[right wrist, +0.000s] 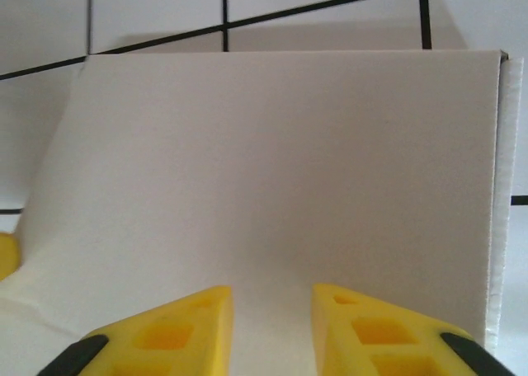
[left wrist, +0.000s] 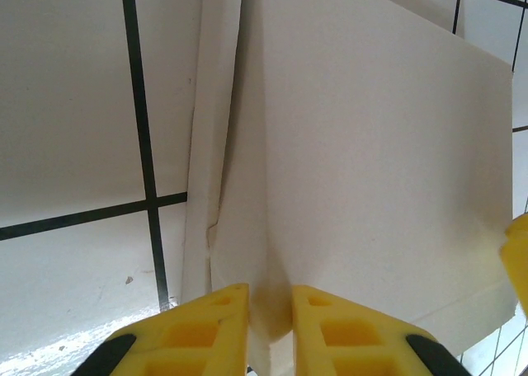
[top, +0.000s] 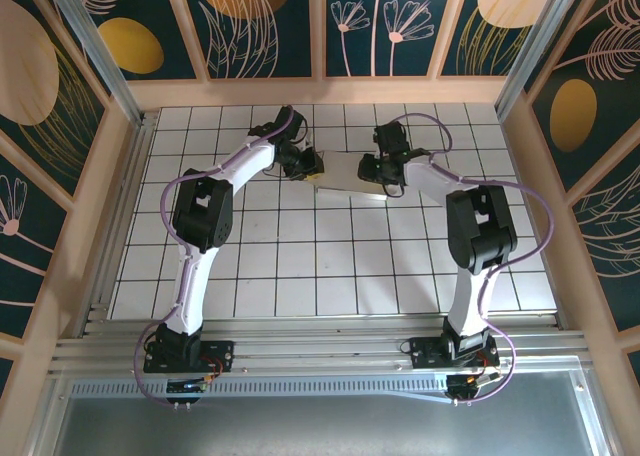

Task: Fold the paper box

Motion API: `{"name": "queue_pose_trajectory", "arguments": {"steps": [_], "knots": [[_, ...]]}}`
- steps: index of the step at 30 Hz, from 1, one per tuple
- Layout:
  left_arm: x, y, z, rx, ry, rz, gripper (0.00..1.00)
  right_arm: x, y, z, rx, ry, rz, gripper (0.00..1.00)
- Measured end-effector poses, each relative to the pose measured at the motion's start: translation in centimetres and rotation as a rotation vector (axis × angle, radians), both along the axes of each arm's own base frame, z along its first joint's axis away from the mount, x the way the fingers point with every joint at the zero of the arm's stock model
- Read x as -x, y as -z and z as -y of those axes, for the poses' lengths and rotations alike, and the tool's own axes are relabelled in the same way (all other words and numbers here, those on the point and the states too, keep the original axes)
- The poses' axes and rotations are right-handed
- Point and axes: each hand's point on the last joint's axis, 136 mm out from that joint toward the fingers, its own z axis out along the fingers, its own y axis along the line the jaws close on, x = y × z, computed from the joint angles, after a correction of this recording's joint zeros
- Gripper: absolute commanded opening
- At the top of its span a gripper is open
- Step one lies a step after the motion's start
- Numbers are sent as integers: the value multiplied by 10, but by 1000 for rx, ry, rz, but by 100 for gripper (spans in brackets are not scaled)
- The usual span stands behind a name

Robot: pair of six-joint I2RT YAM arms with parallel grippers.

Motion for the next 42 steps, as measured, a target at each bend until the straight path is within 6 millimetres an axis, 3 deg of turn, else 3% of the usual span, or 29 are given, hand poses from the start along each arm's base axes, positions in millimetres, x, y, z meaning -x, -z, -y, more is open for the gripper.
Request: {"name": "queue_pose_trajectory", "arguments": {"steps": [2,5,8,10,15,20,23,30,37,42], "knots": [[0,0,0,0,0,1,19,-2,-11,11,-23,19,14,47],[0,0,0,1,0,1,20,-11,-27,42,-43,79,39,52],[0,0,0,1,0,2,22,-14,-22,71,-53,130,23,54],[0,0,0,0,1,2,24,-11,-11,79,-66,138,-9,56],[-1,0,-1,-8,0,6,27,2,23,66,-148,90,-113,56],[1,2,-2,-15,4,1,28,6,46,56,-205,74,-175,43],[2,4,-1,-12,13,-3,28,4,46,53,-227,77,-173,38],[2,7,1,1,31,-13,28,2,45,52,-234,78,-164,36],[3,8,0,6,34,-25,36,2,47,51,-228,78,-166,36],[3,8,1,14,35,-32,28,2,47,51,-224,79,-165,34]]}}
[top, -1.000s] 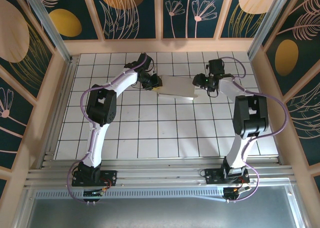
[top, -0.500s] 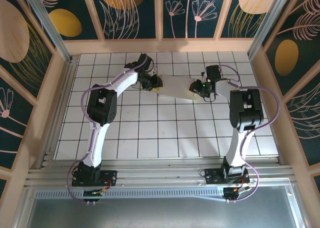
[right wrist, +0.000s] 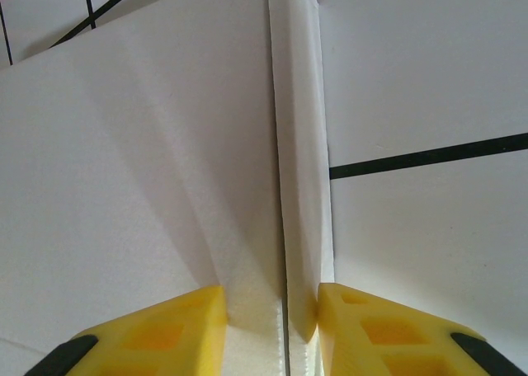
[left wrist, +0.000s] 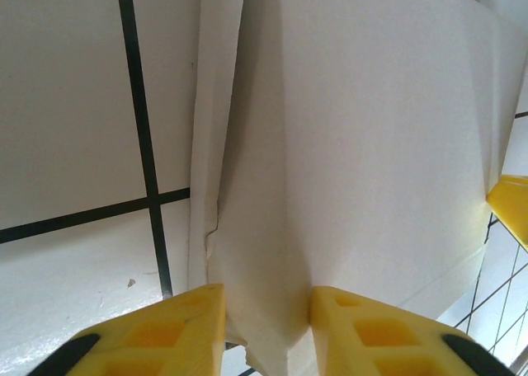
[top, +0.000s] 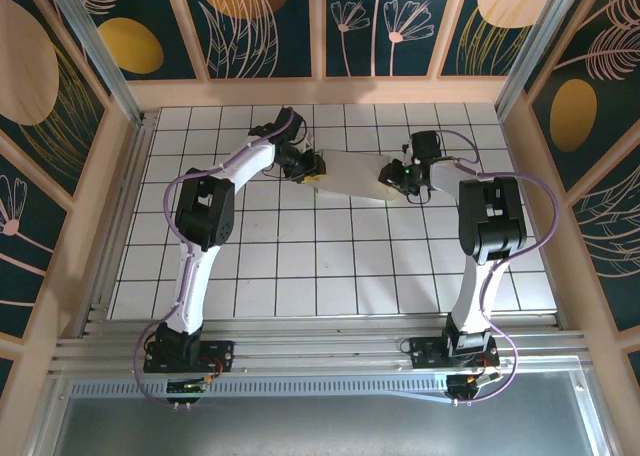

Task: Fold the paper box

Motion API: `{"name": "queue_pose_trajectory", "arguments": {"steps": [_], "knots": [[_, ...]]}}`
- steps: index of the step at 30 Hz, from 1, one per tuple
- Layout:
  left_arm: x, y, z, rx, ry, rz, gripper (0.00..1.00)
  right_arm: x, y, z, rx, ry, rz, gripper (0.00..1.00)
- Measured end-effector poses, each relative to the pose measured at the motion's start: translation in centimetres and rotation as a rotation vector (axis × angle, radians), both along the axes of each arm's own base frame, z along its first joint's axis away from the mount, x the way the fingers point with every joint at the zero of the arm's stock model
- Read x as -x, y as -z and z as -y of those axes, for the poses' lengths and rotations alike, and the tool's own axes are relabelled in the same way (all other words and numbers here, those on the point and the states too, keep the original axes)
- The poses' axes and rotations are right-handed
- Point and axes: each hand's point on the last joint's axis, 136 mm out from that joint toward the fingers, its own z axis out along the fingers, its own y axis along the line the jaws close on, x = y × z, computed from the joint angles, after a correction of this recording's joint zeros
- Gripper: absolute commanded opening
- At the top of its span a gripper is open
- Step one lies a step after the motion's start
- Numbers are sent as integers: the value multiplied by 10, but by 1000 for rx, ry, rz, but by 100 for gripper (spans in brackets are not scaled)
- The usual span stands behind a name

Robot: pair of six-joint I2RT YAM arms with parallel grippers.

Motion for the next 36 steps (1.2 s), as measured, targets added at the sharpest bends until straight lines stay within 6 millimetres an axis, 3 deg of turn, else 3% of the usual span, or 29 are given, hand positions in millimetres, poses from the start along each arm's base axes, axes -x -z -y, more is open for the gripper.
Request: {"name": "queue_pose_trajectory", "arguments": {"steps": [21,36], "knots": [[-5,-3,14,187,-42,-44,27,-7,0,5,39,24,31,31],[-8,-6,21,119,30,-11,22,-10,0,8,59,37,39,29]]}}
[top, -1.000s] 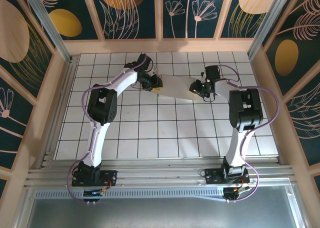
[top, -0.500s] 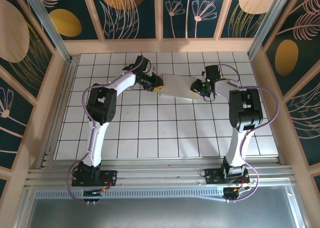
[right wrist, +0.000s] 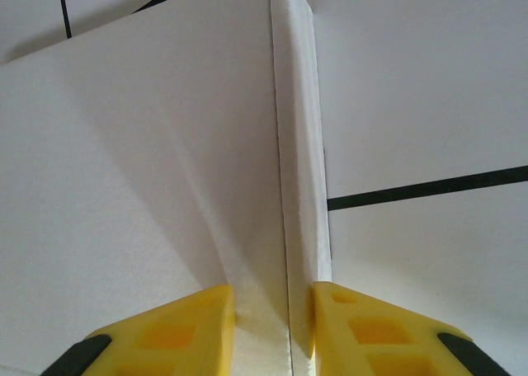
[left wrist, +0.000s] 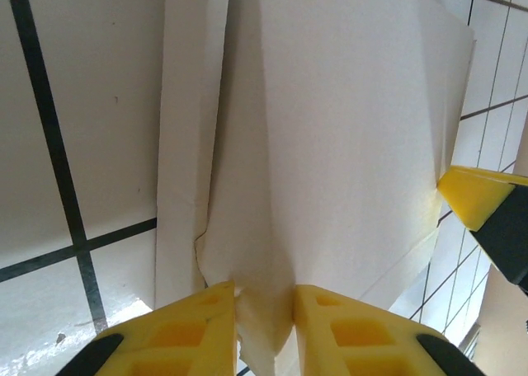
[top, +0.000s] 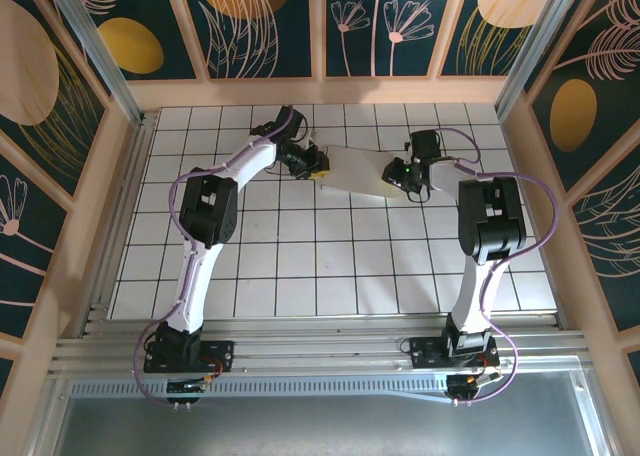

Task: Fold the paper box

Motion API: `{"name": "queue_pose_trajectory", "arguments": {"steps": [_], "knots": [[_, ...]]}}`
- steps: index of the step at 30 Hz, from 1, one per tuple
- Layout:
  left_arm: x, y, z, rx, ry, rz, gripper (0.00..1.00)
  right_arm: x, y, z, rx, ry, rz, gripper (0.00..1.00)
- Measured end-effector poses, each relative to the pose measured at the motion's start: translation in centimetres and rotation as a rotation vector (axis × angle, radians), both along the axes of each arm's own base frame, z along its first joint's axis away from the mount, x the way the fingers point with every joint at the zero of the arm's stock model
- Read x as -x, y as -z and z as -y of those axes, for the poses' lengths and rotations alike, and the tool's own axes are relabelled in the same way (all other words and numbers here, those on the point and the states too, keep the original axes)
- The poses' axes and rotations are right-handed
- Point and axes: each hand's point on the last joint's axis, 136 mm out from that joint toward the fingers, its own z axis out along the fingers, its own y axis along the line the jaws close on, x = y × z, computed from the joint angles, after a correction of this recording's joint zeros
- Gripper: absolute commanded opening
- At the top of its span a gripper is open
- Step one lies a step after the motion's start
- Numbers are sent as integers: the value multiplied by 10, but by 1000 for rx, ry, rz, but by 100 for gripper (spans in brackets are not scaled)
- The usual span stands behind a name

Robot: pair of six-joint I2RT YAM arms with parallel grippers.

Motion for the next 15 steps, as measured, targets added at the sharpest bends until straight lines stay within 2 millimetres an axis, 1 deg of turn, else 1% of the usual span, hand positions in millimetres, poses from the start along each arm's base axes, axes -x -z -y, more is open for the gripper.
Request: {"name": "queue_pose_trajectory", "arguments": {"steps": [9,15], "knots": [[2,-3,4,0,33,21,20,-1,0,2,9,4,3,28],[7,-1,8,2,56,16,20,-2,0,4,22,12,7,28]]}}
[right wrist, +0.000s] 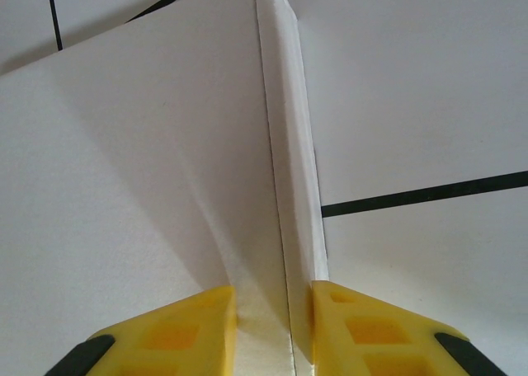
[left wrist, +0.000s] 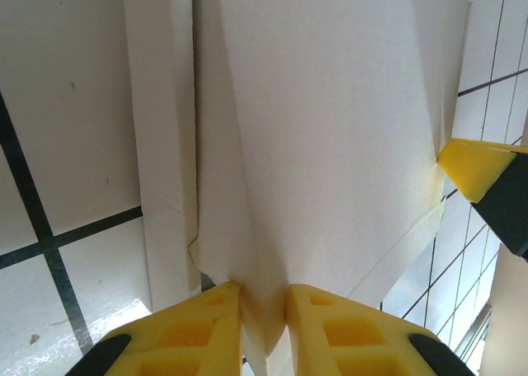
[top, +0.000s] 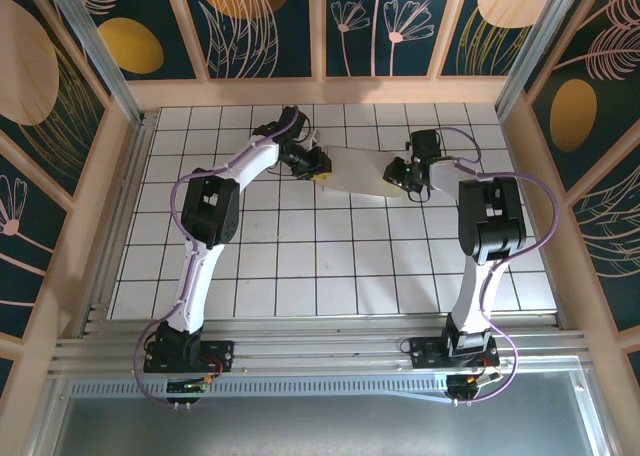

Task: Fold the paper box

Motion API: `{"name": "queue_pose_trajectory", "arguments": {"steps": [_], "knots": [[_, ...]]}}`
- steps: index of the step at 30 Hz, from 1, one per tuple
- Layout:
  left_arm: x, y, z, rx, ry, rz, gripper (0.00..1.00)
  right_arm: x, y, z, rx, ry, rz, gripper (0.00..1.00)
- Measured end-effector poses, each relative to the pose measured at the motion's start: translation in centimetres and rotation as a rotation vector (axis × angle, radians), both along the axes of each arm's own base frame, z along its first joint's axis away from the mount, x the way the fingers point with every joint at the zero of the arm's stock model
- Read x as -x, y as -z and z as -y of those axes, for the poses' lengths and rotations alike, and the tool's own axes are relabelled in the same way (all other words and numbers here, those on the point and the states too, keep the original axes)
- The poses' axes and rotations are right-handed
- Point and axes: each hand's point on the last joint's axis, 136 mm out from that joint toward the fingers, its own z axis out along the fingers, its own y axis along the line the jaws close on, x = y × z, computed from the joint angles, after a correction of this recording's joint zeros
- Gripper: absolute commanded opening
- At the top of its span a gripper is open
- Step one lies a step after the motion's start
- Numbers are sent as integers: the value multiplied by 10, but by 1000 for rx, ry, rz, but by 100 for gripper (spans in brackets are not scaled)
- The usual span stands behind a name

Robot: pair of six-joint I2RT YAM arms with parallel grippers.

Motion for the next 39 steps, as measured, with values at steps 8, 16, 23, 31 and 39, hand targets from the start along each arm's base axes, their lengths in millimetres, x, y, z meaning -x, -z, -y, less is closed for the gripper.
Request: {"name": "queue_pose_trajectory", "arguments": {"steps": [8,16,23,31,39], "knots": [[7,-2,8,31,39,-8,19,-1,0,3,13,9,5,27],[14,-1,15,35,65,-13,24,-4,0,9,24,22,11,27],[10,15,10,-157,74,64,29,-3,0,7,28,17,11,27],[7,8,5,-355,89,211,44,-4,0,0,130,-9,19,27],[2,-47,0,-351,88,375,43,-5,-1,-9,162,-27,29,27]]}}
